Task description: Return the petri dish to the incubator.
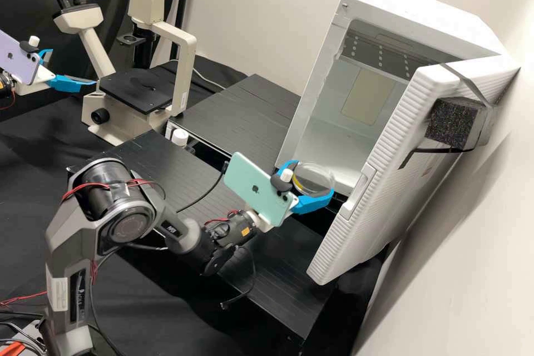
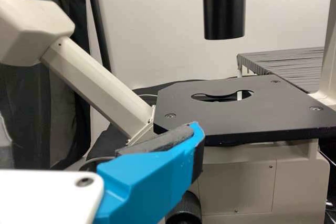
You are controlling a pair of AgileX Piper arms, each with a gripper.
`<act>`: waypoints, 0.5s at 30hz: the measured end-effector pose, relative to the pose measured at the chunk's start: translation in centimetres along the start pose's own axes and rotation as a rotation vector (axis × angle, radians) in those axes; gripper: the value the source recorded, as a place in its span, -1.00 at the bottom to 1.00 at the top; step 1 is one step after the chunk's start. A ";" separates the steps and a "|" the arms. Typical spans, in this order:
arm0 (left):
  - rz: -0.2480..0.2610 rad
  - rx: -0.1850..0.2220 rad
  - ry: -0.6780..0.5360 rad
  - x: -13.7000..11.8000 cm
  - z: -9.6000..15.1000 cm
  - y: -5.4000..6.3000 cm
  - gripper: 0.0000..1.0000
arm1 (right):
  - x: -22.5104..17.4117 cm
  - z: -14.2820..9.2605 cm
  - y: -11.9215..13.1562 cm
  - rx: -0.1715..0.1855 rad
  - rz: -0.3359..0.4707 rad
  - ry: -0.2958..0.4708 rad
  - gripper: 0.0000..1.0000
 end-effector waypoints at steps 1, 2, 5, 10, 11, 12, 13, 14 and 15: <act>0.000 0.000 0.000 0.0 0.0 0.0 1.00 | 0.7 0.0 0.1 -0.002 0.003 -0.003 -1.00; 0.000 0.000 0.000 0.0 0.0 0.0 1.00 | 1.7 0.0 0.2 0.003 0.008 -0.012 -1.00; 0.000 0.000 0.000 0.0 0.0 0.0 1.00 | 4.3 0.2 0.3 -0.006 0.015 -0.038 -1.00; 0.000 0.000 0.000 0.0 0.0 0.0 1.00 | 8.7 0.6 0.2 -0.029 -0.001 -0.079 -1.00; 0.000 0.000 0.000 0.0 0.0 0.0 1.00 | 9.5 0.7 0.2 -0.035 -0.003 -0.086 -1.00; 0.000 0.000 0.000 0.0 0.0 0.0 1.00 | 10.2 0.8 0.2 -0.037 -0.005 -0.089 -1.00; 0.000 0.000 0.000 0.0 0.0 0.0 1.00 | 11.0 0.7 0.5 -0.034 0.000 -0.093 -1.00; 0.000 0.000 0.000 0.0 0.0 0.0 1.00 | 11.7 0.8 0.6 -0.034 -0.001 -0.097 -1.00; 0.000 0.000 0.000 0.0 0.0 0.0 1.00 | 12.2 1.0 0.5 -0.033 -0.003 -0.103 -1.00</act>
